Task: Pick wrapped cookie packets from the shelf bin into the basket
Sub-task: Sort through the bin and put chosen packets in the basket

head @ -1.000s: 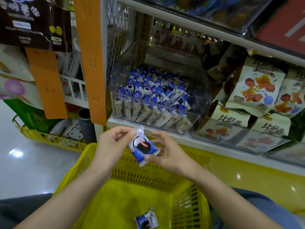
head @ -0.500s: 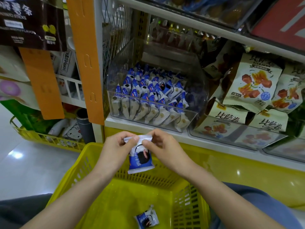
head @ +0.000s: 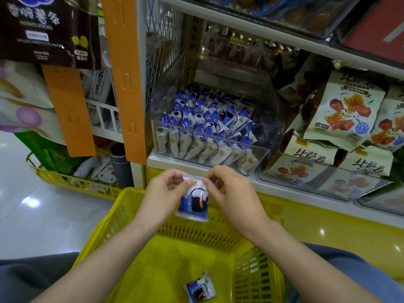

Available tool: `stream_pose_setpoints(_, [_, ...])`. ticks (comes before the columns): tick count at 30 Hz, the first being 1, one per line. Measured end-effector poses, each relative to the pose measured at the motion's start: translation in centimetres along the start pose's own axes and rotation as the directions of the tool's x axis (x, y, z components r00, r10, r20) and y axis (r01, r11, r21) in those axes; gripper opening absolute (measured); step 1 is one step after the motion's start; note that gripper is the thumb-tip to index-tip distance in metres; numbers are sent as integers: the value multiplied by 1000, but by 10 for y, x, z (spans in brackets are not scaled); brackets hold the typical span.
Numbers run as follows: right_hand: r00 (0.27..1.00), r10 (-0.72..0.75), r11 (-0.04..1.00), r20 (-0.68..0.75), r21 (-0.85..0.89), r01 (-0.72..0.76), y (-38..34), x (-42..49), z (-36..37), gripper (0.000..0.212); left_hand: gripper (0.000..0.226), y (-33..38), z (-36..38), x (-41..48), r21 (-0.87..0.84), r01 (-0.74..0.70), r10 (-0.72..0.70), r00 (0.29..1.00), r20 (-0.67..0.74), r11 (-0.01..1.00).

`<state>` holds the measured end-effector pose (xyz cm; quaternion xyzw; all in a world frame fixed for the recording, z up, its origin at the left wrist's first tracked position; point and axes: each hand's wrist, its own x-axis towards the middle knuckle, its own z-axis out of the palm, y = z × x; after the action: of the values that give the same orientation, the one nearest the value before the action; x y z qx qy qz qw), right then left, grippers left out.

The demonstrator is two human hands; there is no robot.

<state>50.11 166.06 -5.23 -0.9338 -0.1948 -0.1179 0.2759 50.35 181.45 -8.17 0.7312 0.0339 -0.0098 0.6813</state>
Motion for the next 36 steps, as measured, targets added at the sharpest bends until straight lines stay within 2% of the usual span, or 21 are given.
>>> stream_pose_setpoints(2, [993,80,995,-85,68,-75,2,2,-1,8,11,2,-4,-1,110,-60,73,990,-120,992])
stream_pose_setpoints(4, [982,122,984,-143,148,-101,3,4,-5,8,9,6,-8,-1,125,-23,38,992,-120,992])
stream_pose_setpoints(6, [984,62,982,-169,185,-30,1,4,-7,9,21,11,-8,-3,-30,166,-166,986,15,986])
stream_pose_setpoints(8, [990,-56,984,-133,163,77,-2,0,-5,8,41,13,-6,-5,-160,351,-322,929,183,923])
stream_pose_setpoints(10, [986,-148,984,-71,92,154,-6,-5,-1,9,45,12,-7,-5,-324,403,-335,910,247,856])
stream_pose_setpoints(12, [973,-228,973,-45,-39,226,-9,-7,0,8,43,13,-8,-4,-485,377,-276,923,269,789])
stream_pose_setpoints(14, [957,-291,948,-12,-141,287,-8,-7,-1,10,38,15,-9,-4,-553,319,-208,944,255,770])
stream_pose_setpoints(16, [963,-267,957,36,-108,270,-7,-6,1,13,27,16,-8,-5,-509,252,-175,965,194,823])
stream_pose_setpoints(17, [979,-201,979,47,-24,202,-8,-6,3,14,24,16,-8,-5,-467,222,-162,973,165,856])
stream_pose_setpoints(18, [994,-99,991,49,95,94,-9,-6,5,14,23,16,-7,-6,-432,198,-146,978,151,880])
stream_pose_setpoints(20, [990,130,940,52,311,-140,-9,-4,9,15,23,16,-7,-7,-385,168,-114,980,161,907])
stream_pose_setpoints(23, [903,367,726,223,538,-428,-7,2,10,15,23,16,-4,-8,-304,158,-101,975,196,939])
stream_pose_setpoints(25, [836,390,529,387,649,-547,-8,3,10,21,22,13,-1,-8,-202,95,-66,987,145,975])
stream_pose_setpoints(27, [806,392,416,444,696,-585,-9,3,10,25,24,9,2,-7,-78,-7,11,999,46,997])
stream_pose_setpoints(30, [782,457,334,423,733,-592,-10,2,11,29,36,4,1,-7,177,-156,161,987,-16,972])
stream_pose_setpoints(32, [775,473,344,419,722,-601,-9,2,12,31,31,2,0,-8,257,-225,230,973,11,940])
stream_pose_setpoints(36, [794,439,381,421,713,-589,-8,2,12,26,24,1,-2,-8,298,-260,258,965,47,919])
